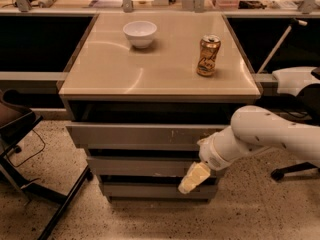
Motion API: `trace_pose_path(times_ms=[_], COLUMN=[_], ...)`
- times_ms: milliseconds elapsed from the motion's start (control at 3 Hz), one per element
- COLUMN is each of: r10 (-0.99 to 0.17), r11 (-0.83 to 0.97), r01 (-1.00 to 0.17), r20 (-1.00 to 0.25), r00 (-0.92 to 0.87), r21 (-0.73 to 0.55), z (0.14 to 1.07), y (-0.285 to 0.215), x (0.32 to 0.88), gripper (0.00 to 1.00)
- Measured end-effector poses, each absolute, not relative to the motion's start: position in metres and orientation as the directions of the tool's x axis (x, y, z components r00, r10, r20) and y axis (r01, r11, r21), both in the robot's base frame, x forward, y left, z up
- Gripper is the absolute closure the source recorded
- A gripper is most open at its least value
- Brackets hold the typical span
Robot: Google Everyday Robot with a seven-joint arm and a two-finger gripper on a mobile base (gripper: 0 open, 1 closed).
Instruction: Close top drawer
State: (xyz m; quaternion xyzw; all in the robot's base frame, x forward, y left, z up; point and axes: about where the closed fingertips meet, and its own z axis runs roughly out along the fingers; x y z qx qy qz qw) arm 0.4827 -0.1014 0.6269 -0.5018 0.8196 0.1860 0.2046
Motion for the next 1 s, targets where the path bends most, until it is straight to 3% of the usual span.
trace_pose_path(times_ms=[333, 1000], r10=[-0.736, -0.736], r11=[0.463, 0.471], r01=[-0.88, -0.876], r20=[-0.506, -0.501], r00=[-0.449, -0.454], r21=[0.108, 0.103], z=[0.624, 0.626], y=[-0.094, -0.089], x=[0.52, 0.528], gripper=[0.0, 0.0])
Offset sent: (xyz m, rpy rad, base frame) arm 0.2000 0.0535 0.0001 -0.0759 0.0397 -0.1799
